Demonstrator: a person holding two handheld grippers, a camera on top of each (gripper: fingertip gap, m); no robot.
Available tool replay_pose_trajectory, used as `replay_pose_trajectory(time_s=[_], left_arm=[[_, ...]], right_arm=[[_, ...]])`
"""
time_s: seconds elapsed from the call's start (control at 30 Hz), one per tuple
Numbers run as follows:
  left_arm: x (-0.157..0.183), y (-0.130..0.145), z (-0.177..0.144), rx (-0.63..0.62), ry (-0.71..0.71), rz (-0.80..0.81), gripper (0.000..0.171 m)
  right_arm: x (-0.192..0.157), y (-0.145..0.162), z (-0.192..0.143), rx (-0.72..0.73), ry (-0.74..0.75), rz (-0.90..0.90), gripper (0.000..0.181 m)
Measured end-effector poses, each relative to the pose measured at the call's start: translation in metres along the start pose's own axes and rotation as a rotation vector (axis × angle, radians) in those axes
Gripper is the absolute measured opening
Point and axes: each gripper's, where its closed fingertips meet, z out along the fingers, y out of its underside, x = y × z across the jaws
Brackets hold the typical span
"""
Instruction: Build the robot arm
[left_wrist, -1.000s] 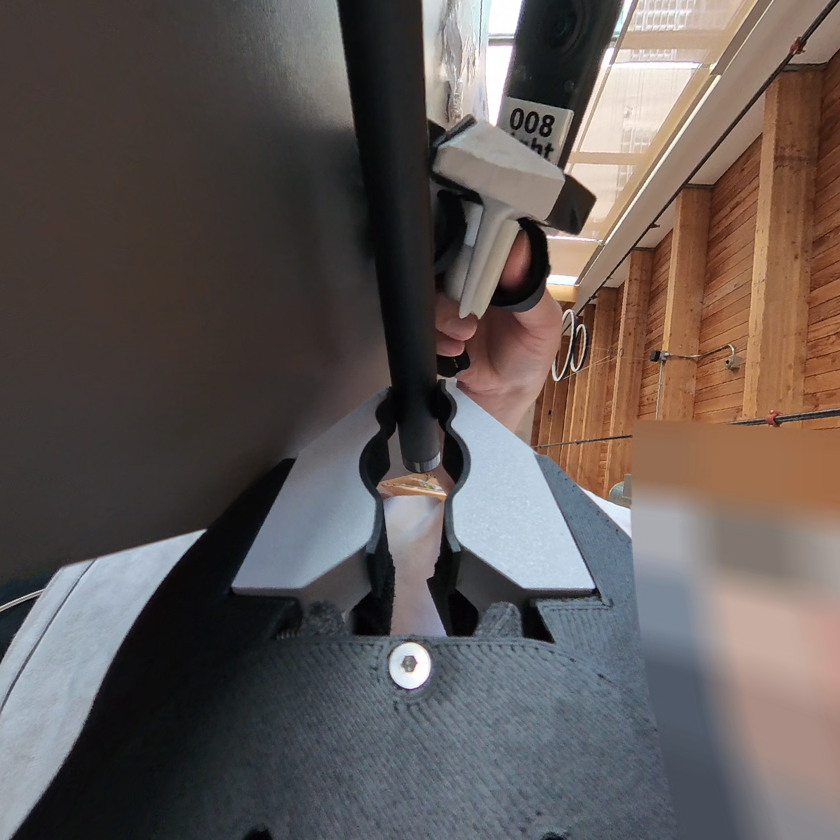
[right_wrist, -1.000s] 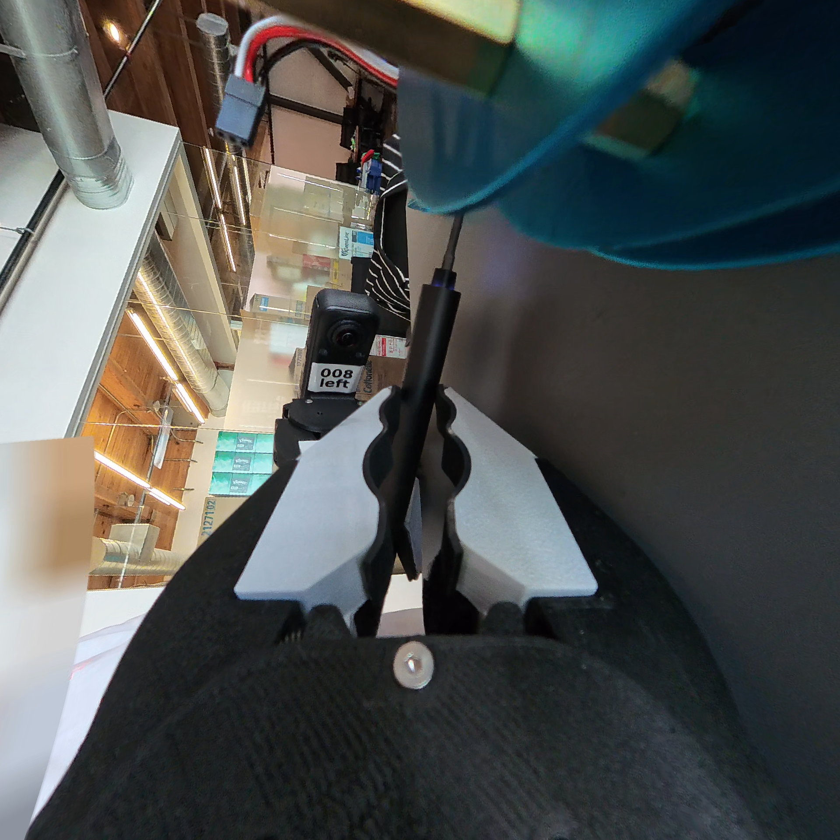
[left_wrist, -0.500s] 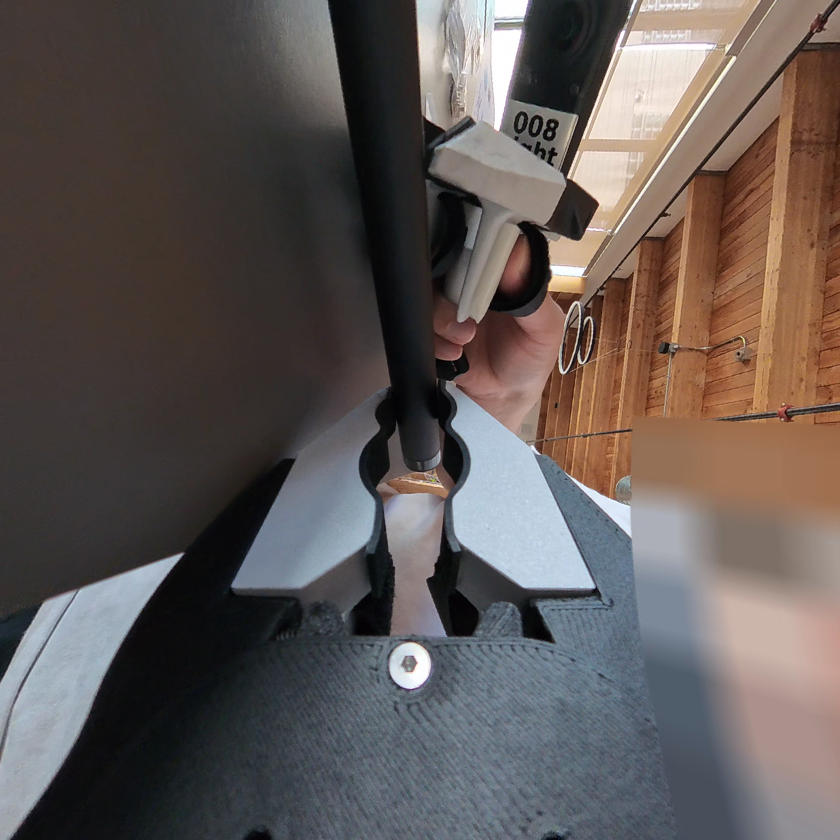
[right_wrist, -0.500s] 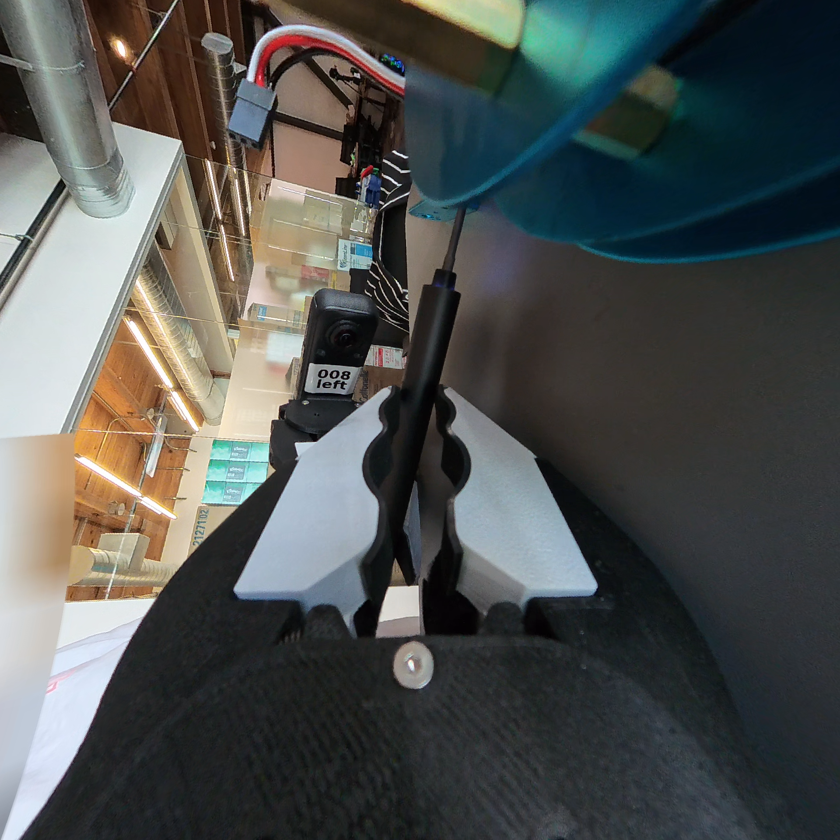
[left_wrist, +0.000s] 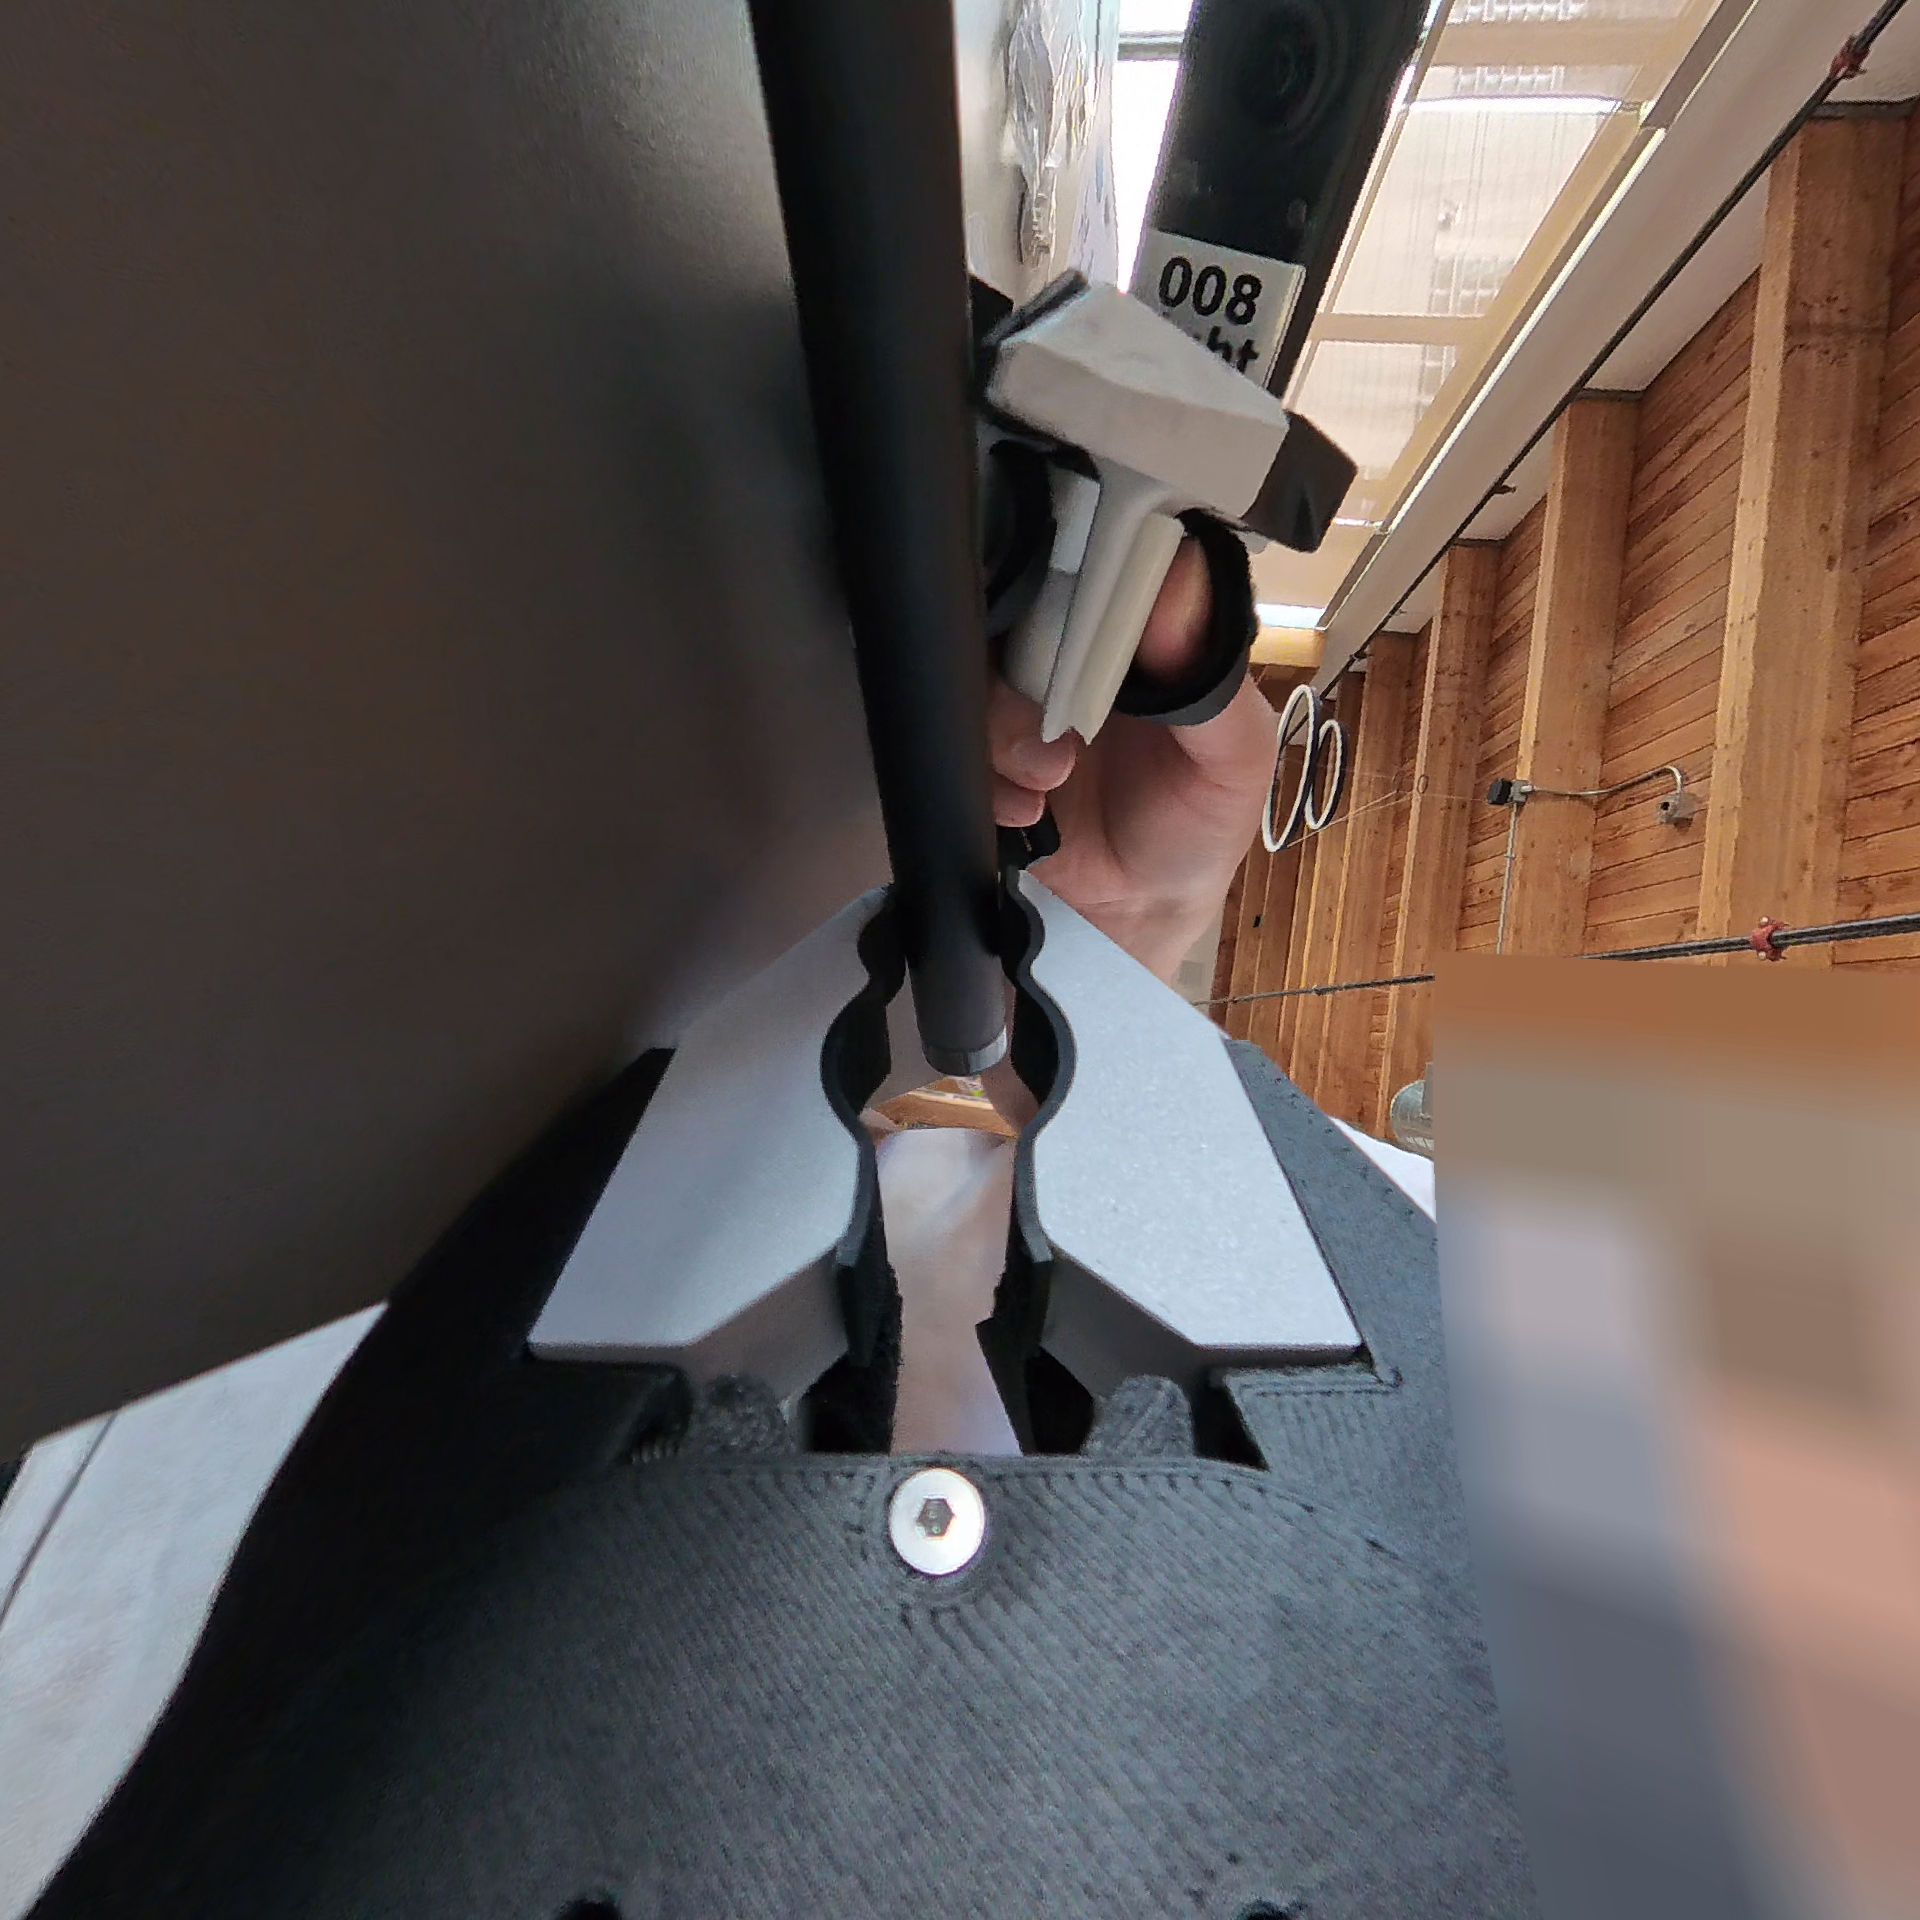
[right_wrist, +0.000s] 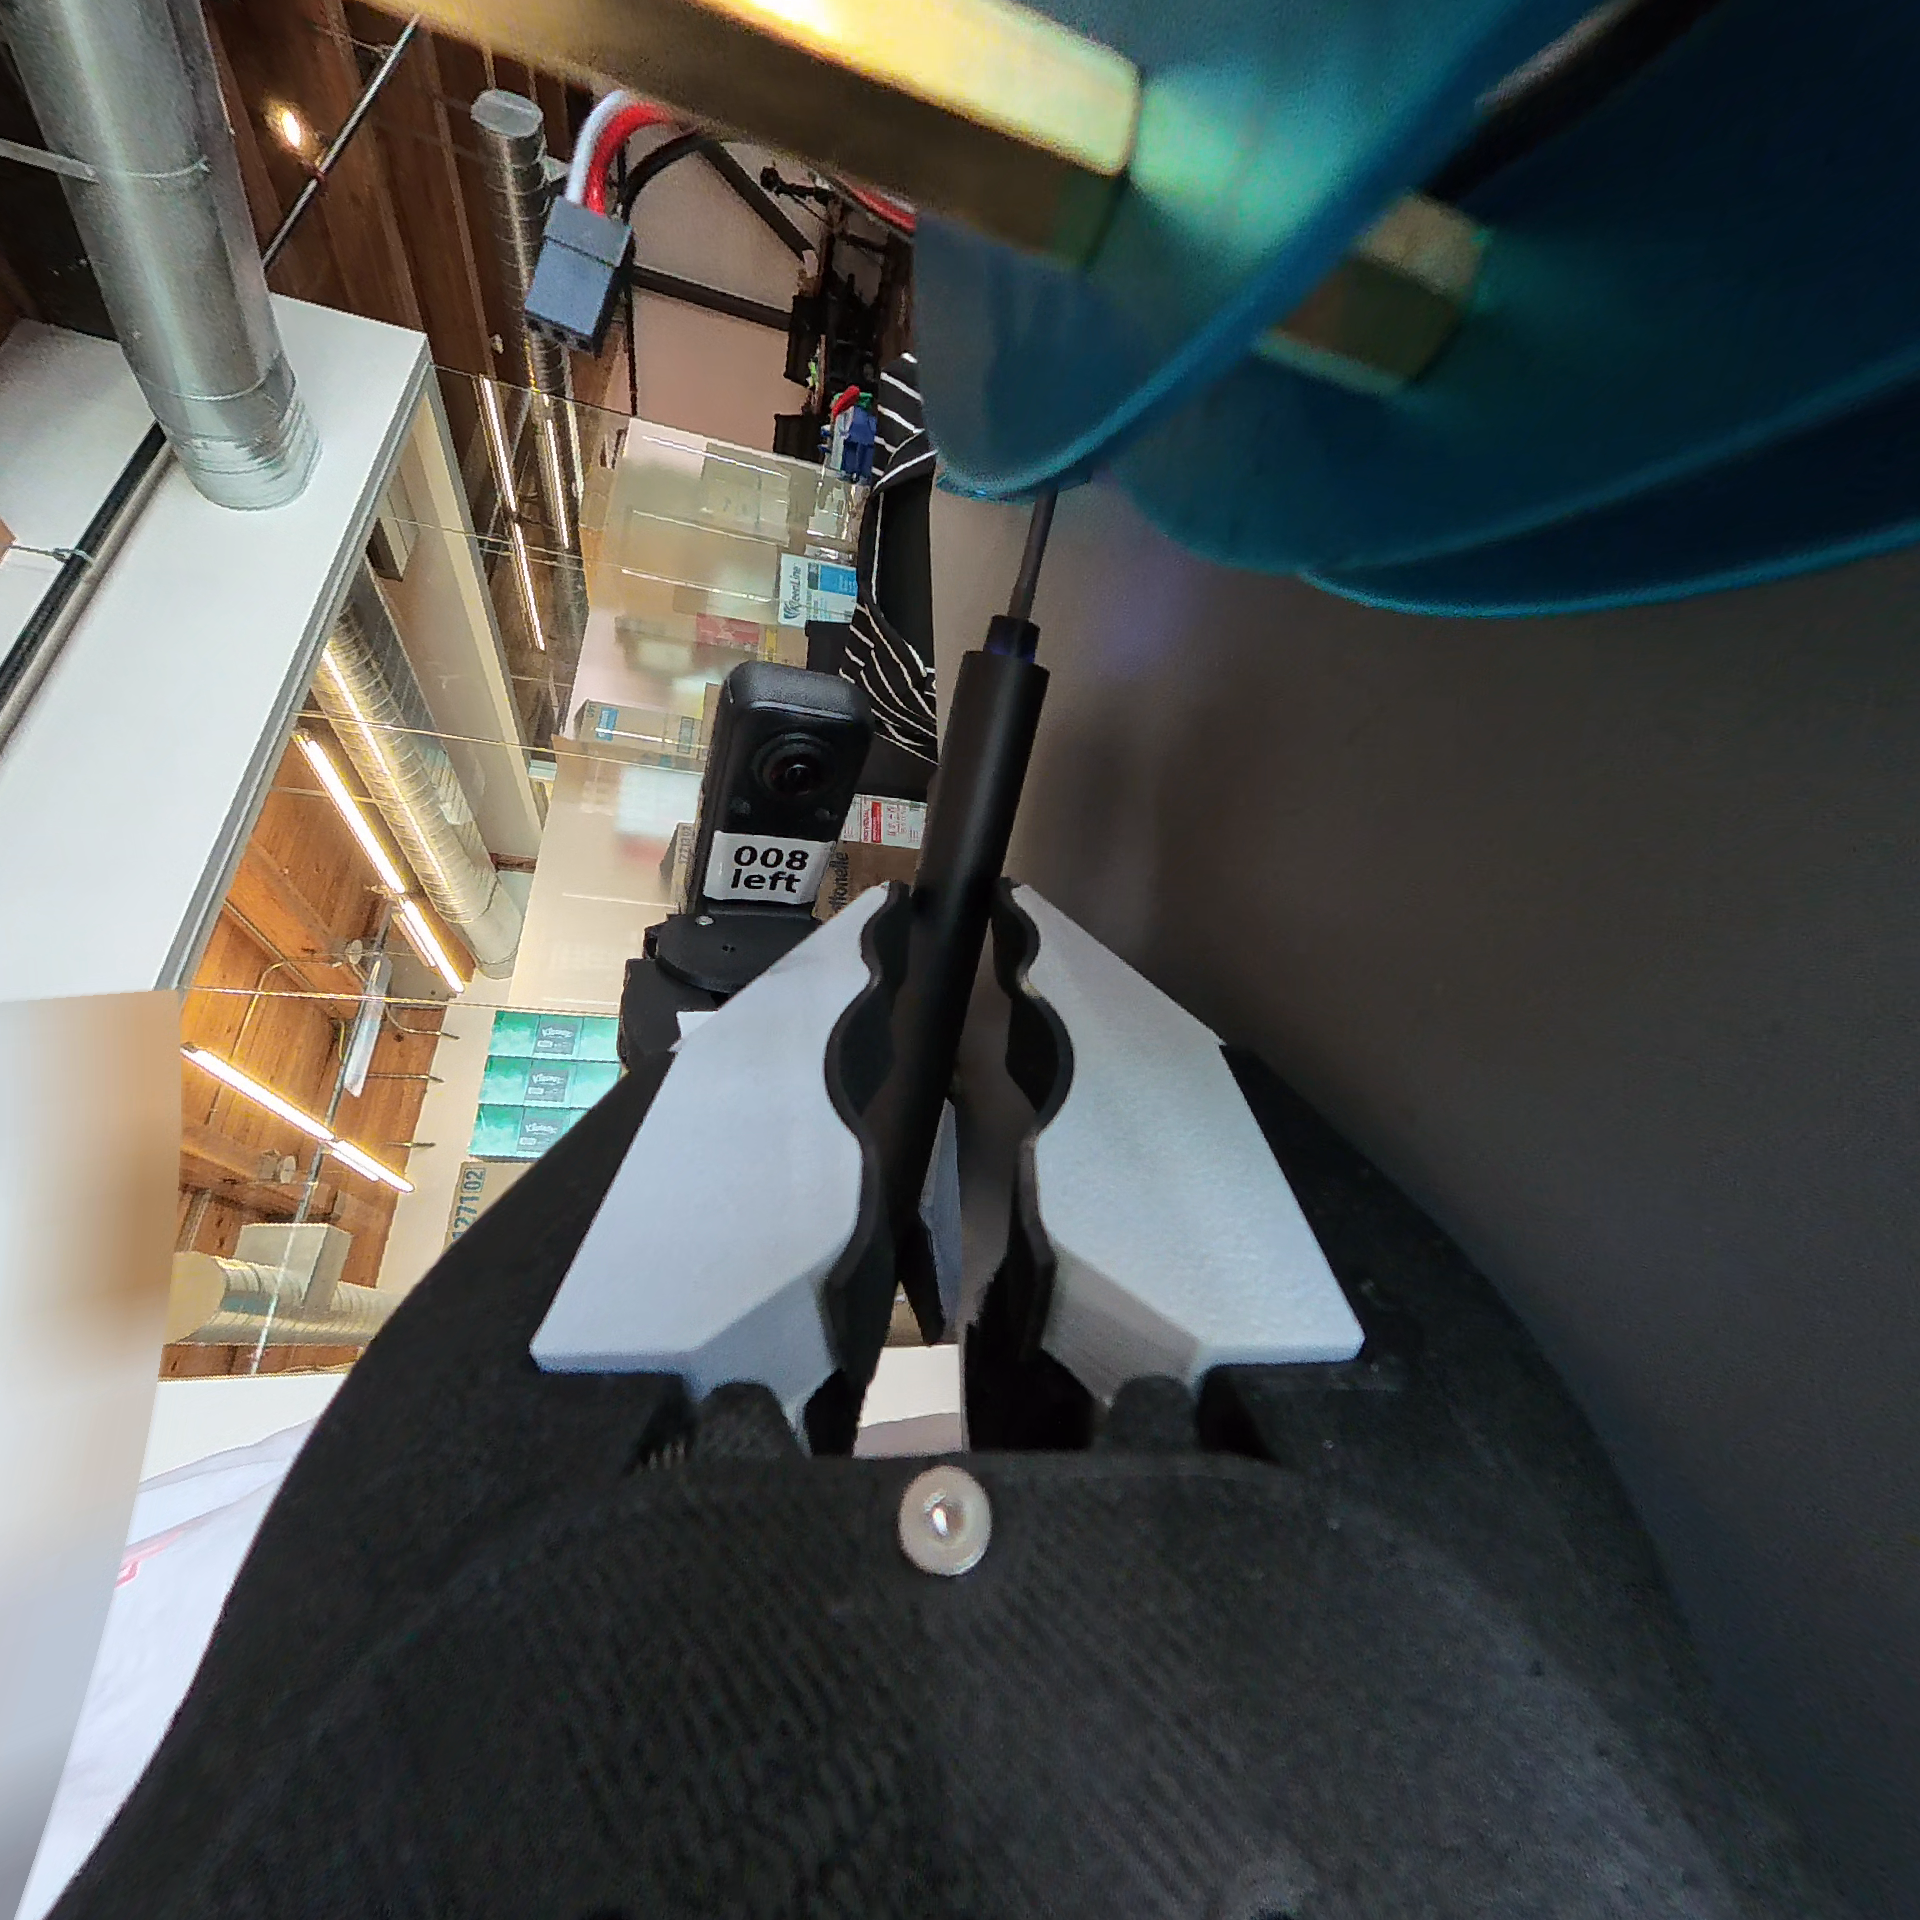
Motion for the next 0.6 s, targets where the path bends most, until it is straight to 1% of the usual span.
replay_pose_trajectory(time_s=[0.03,0.3,0.6], left_arm=[[0.000,0.000,-0.001,0.002,0.005,-0.005,0.017],[-0.004,0.001,-0.010,0.006,-0.005,-0.020,0.016],[-0.005,0.001,-0.015,-0.026,-0.003,-0.012,0.016]], right_arm=[[0.000,0.000,0.000,0.000,-0.001,0.000,0.016],[-0.002,-0.005,0.002,0.042,-0.020,0.026,0.014],[0.001,-0.004,0.006,0.037,0.023,0.006,0.015]])
